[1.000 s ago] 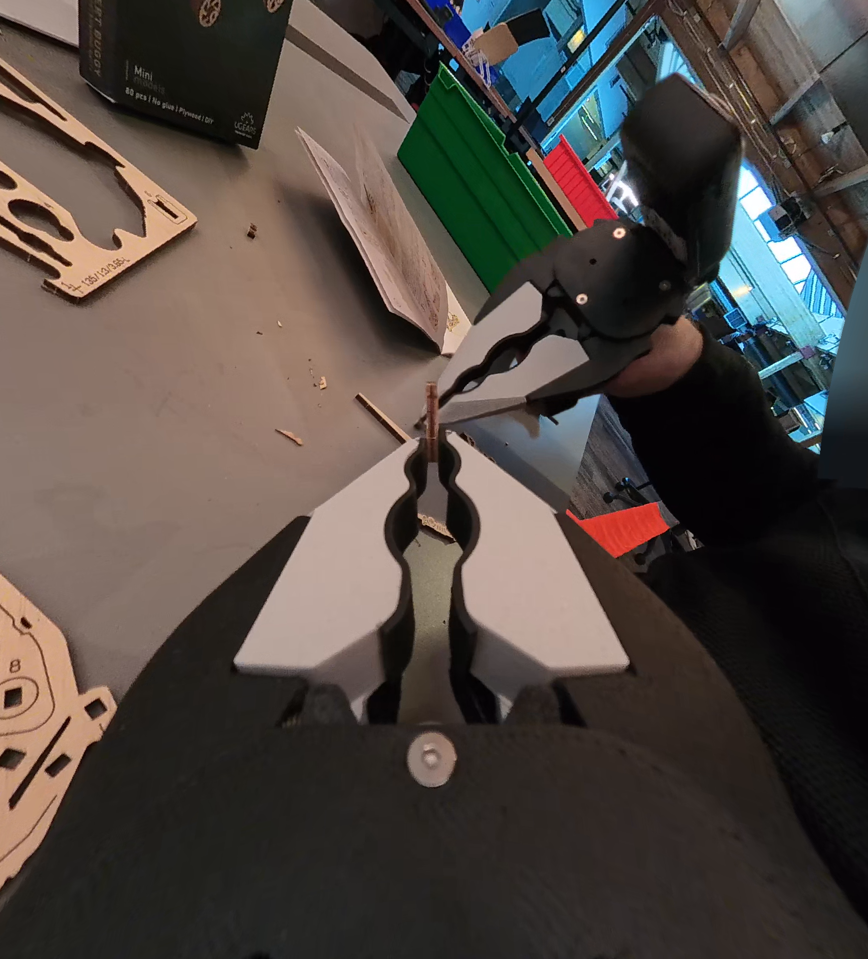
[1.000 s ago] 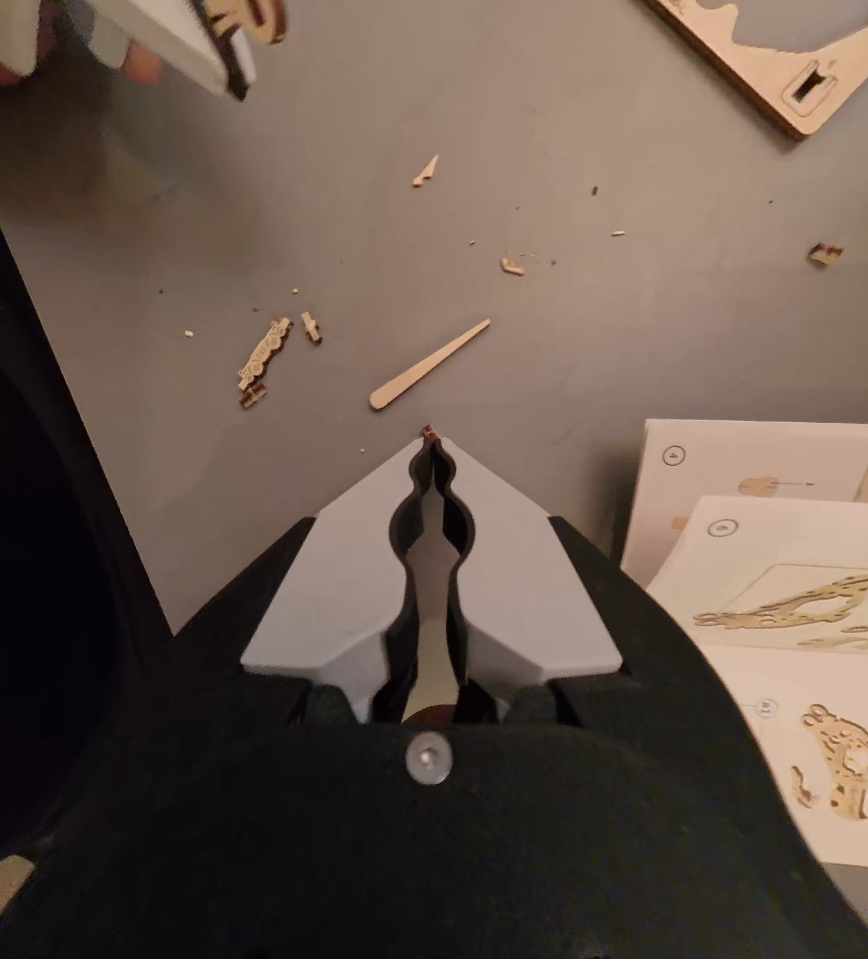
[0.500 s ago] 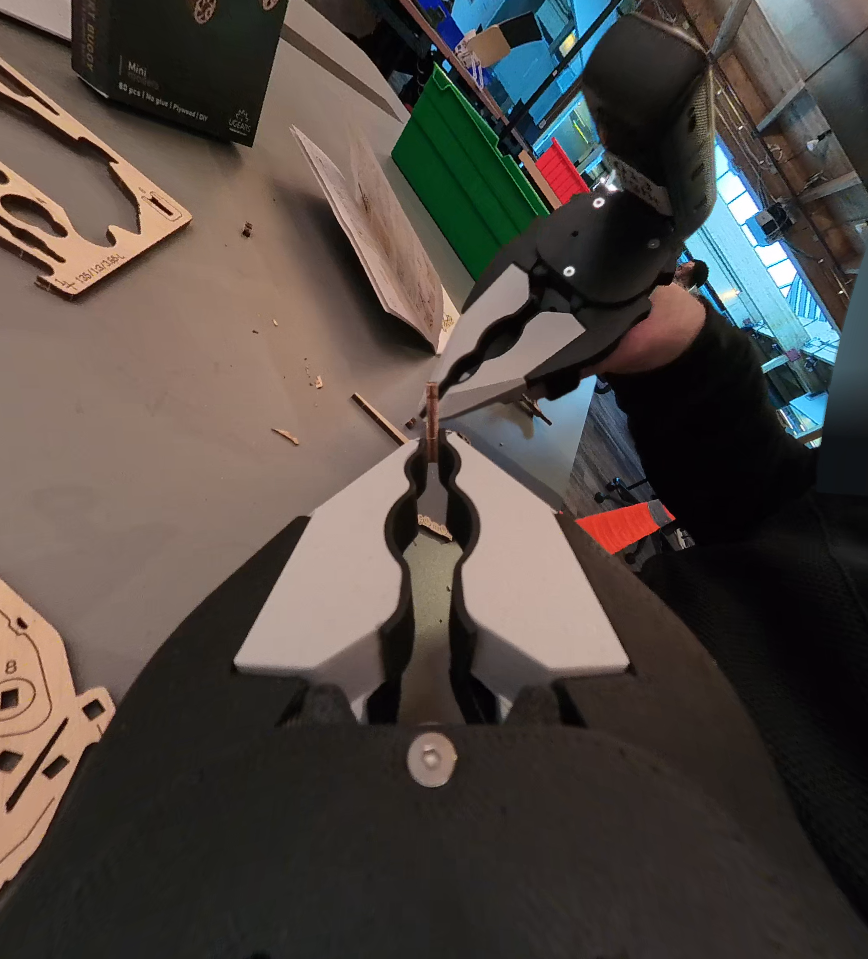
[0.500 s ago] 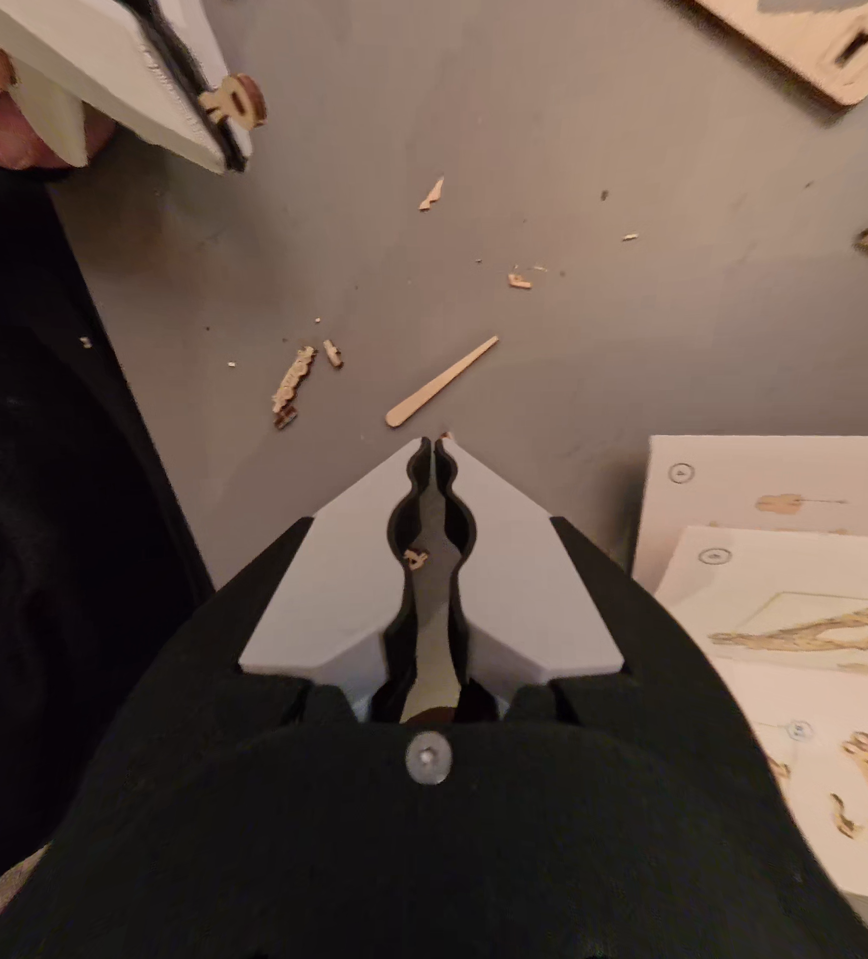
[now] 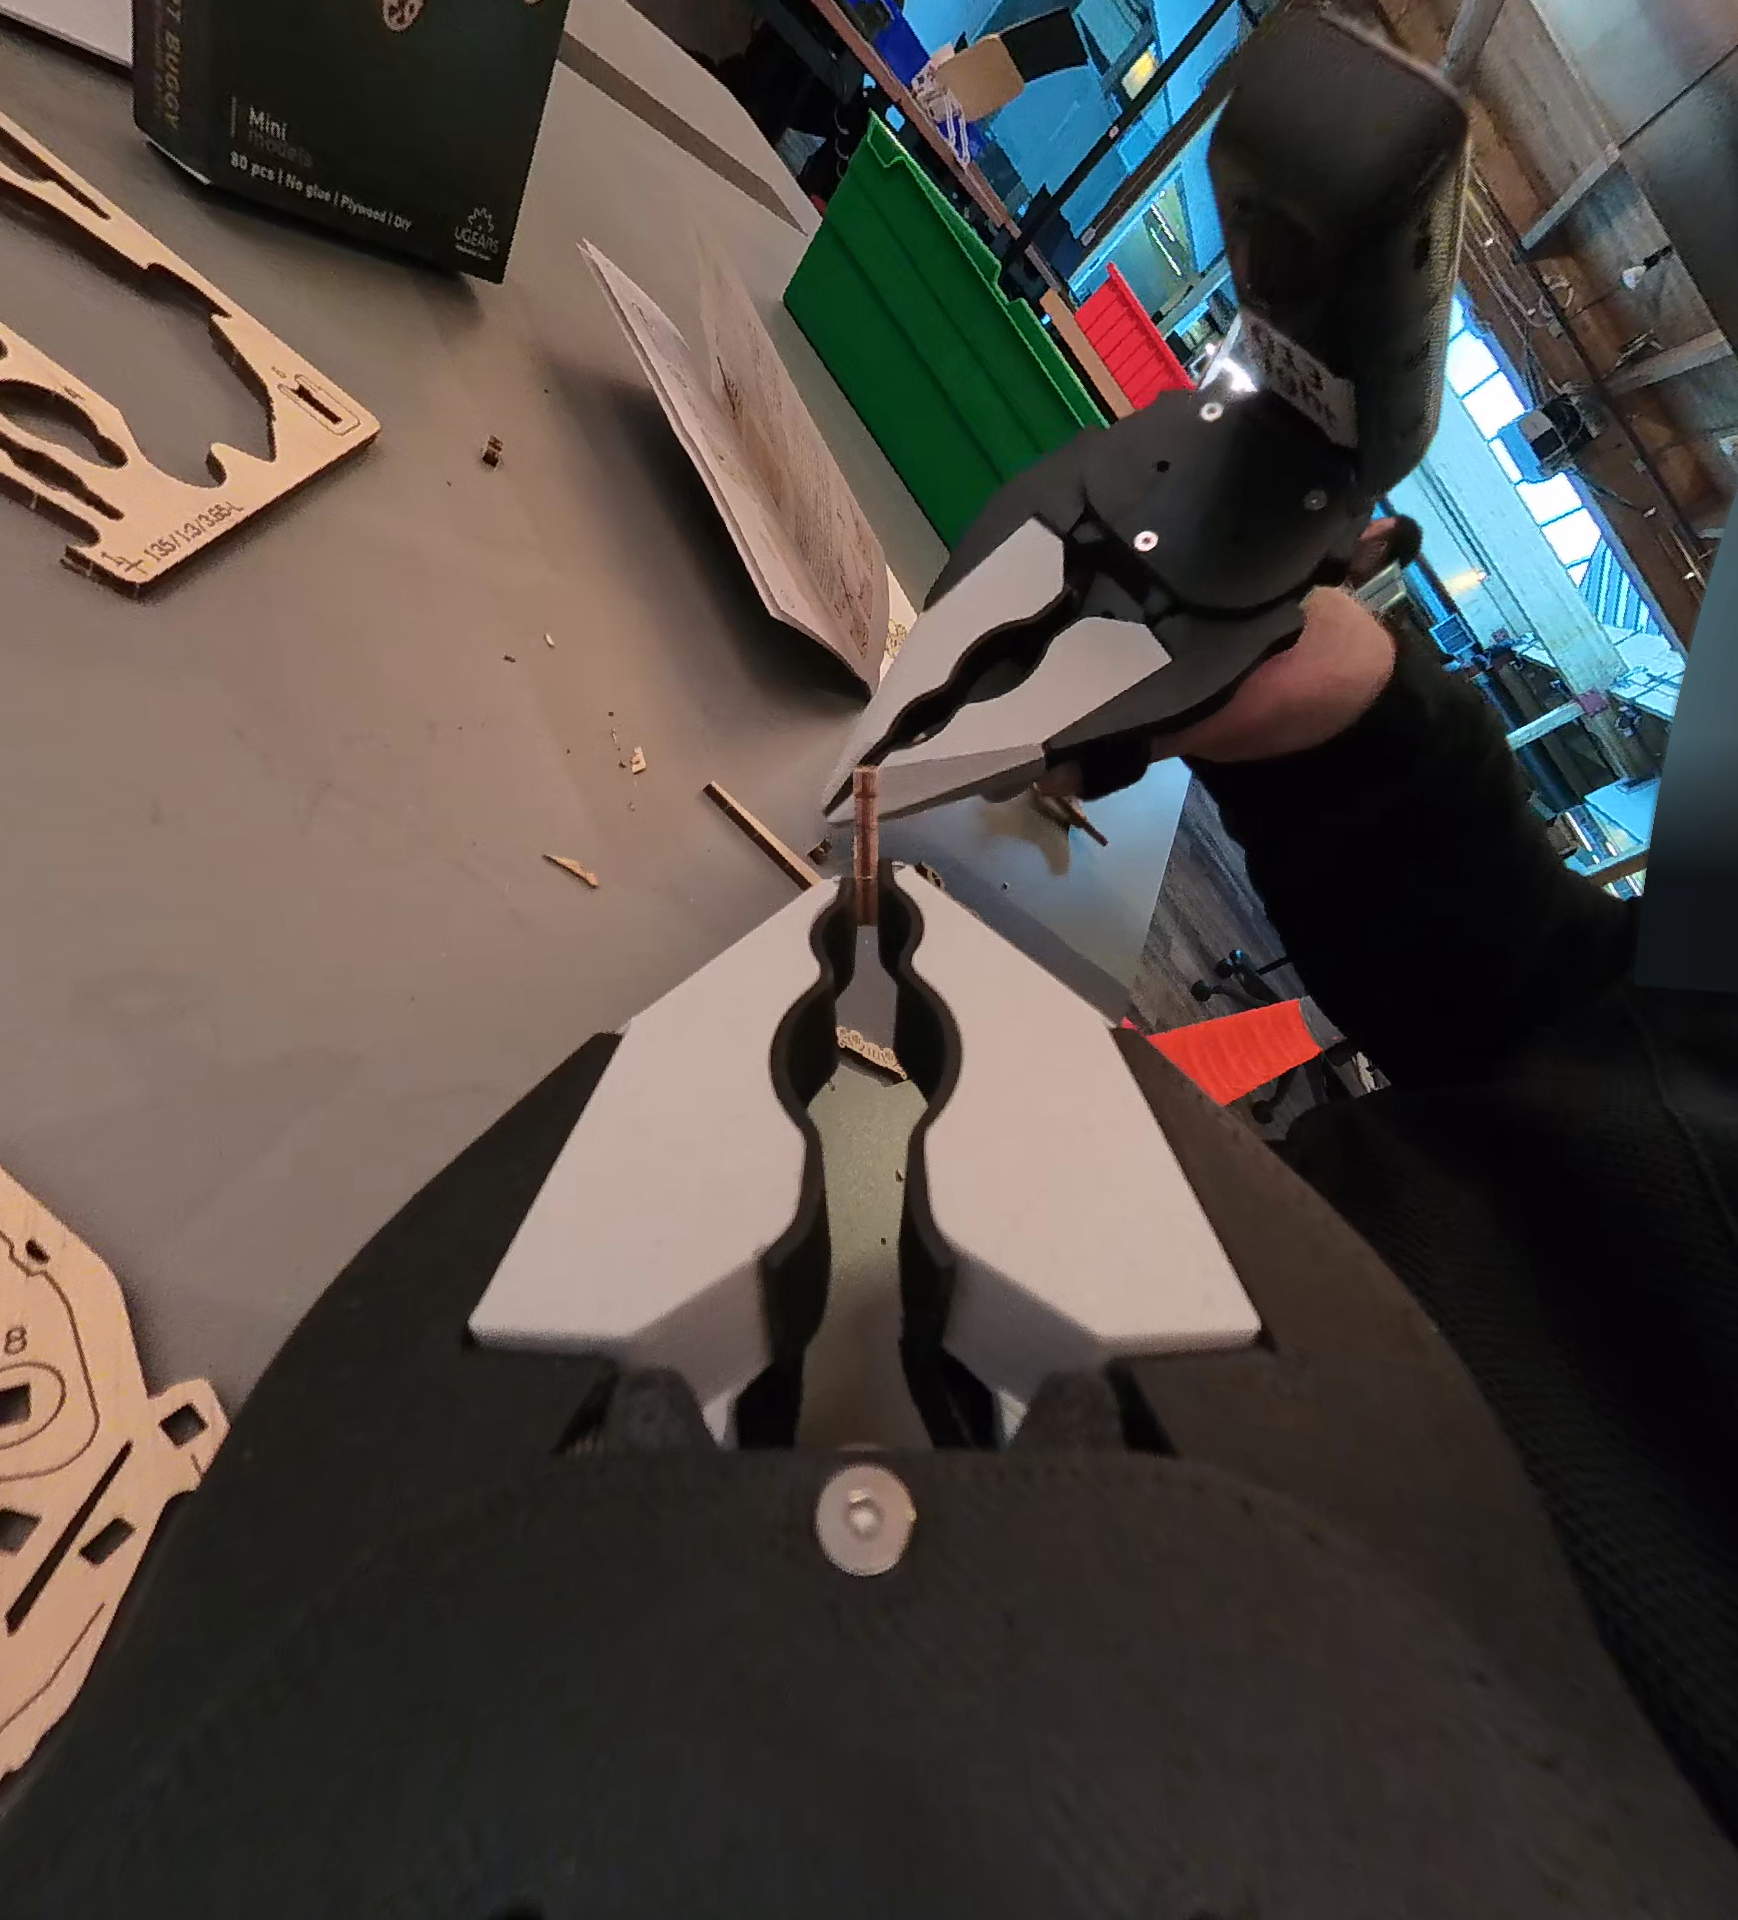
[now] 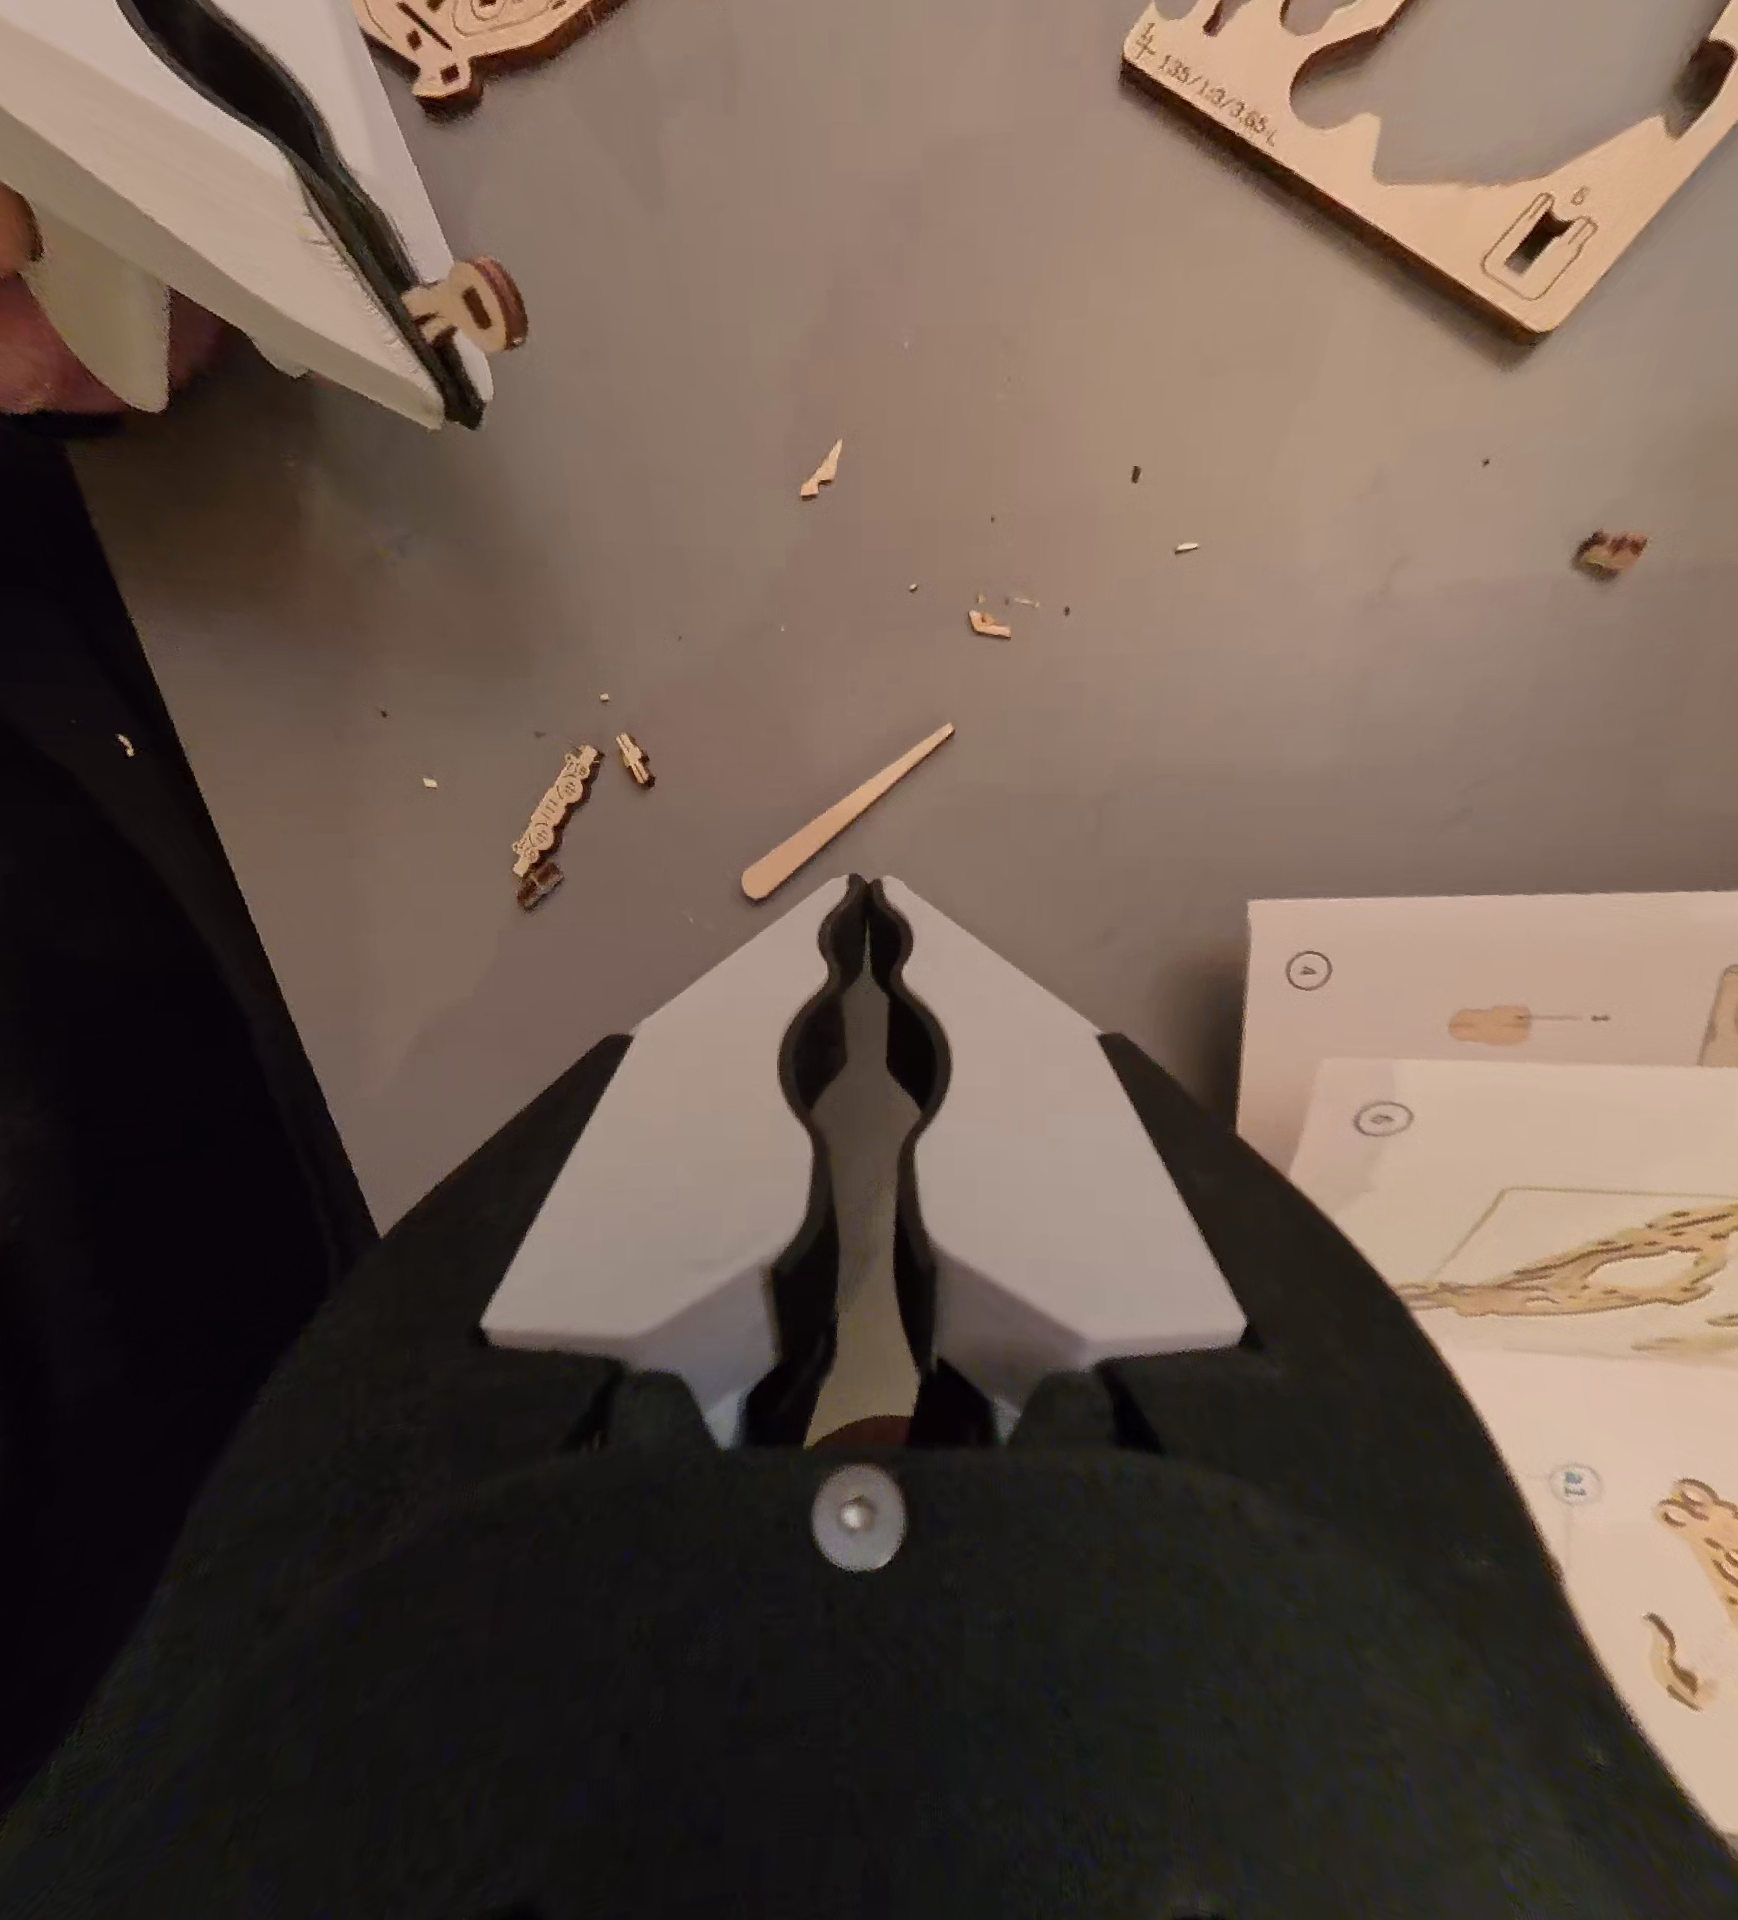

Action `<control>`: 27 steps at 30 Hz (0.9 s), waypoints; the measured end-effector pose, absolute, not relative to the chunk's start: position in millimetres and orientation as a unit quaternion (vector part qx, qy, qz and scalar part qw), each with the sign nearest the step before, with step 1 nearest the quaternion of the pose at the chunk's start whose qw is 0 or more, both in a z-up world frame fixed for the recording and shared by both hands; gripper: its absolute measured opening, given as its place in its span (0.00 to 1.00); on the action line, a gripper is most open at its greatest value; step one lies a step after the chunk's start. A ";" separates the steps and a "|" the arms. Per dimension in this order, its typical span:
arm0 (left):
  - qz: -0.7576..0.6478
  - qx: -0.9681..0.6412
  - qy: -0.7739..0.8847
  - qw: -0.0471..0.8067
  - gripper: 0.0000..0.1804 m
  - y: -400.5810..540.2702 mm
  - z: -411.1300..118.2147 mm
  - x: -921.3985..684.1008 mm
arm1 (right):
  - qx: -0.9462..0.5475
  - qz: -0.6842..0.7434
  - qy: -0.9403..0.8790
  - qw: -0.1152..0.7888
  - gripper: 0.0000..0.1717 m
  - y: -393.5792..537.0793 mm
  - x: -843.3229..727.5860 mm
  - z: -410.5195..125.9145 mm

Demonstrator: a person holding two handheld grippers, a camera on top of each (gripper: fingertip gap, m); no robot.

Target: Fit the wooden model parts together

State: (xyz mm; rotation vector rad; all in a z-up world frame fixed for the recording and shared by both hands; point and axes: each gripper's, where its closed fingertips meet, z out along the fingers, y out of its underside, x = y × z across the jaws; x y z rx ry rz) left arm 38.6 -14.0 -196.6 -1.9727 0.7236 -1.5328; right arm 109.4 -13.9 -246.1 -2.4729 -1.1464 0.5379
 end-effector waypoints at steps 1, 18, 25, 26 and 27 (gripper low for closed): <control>-0.568 -0.731 0.269 0.267 0.01 -14.1 -196.6 38.6 | -0.876 0.187 -0.408 0.177 0.00 -15.2 109.8 -249.0; -0.565 -0.732 0.270 0.267 0.01 -14.2 -197.5 39.0 | -0.869 0.175 -0.418 0.197 0.00 -20.1 109.7 -252.2; -0.565 -0.733 0.271 0.266 0.01 -14.4 -198.0 39.3 | -0.867 0.177 -0.426 0.186 0.00 -28.8 108.8 -254.3; -0.565 -0.732 0.271 0.266 0.00 -14.3 -197.9 39.3 | -0.867 0.174 -0.429 0.187 0.00 -29.4 108.6 -255.3; -0.565 -0.732 0.271 0.266 0.01 -14.3 -197.8 39.3 | -0.867 0.177 -0.428 0.186 0.00 -30.7 107.7 -255.9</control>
